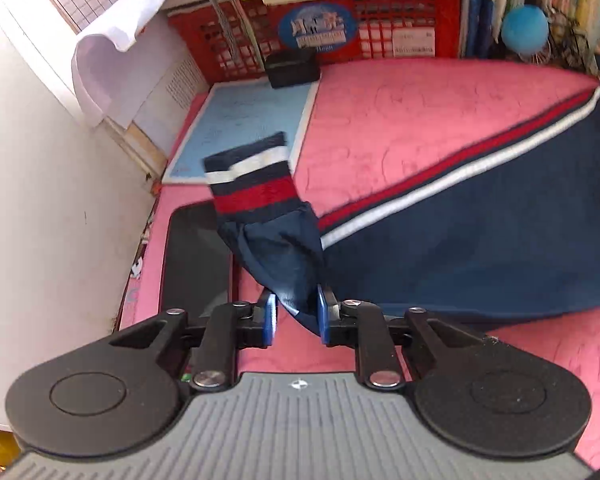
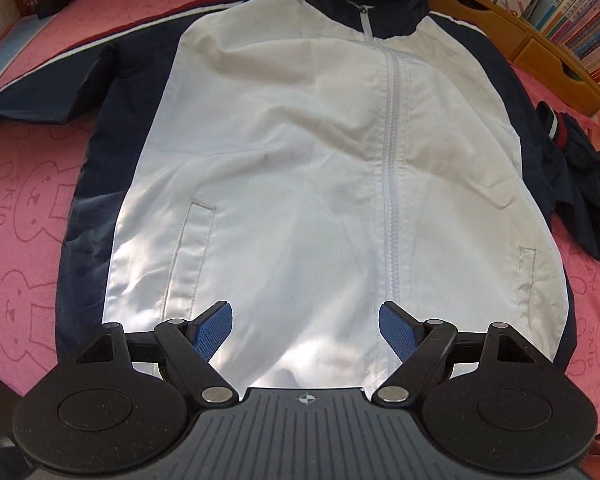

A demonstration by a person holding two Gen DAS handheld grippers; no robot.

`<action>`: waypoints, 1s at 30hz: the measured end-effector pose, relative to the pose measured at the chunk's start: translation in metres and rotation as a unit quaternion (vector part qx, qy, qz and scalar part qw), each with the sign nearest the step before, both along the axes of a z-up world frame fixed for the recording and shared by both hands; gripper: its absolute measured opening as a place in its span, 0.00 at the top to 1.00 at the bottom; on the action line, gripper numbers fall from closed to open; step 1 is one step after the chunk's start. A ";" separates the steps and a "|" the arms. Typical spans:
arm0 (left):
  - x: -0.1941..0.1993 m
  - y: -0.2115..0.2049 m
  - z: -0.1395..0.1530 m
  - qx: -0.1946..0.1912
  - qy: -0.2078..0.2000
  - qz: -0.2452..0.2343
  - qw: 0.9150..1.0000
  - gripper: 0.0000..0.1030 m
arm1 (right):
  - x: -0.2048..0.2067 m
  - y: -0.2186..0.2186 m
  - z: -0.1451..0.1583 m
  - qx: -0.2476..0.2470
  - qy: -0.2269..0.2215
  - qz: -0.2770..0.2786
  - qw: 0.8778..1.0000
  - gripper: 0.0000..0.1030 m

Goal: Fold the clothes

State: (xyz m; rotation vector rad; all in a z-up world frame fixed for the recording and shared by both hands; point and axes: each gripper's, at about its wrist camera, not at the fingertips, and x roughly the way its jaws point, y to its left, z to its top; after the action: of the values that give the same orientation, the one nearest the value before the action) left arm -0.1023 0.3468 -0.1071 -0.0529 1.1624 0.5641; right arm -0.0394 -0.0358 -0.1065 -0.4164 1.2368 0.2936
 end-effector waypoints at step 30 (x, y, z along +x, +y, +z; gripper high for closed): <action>-0.066 0.085 0.015 -0.166 -0.188 0.210 0.945 0.78 | -0.057 0.193 0.015 0.034 -0.164 0.383 0.908 0.09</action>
State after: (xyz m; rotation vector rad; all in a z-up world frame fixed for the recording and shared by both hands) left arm -0.1685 0.4315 -0.0919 -0.6846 0.8598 0.6905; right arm -0.0960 0.1568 -0.0911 -0.8509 0.6820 0.8958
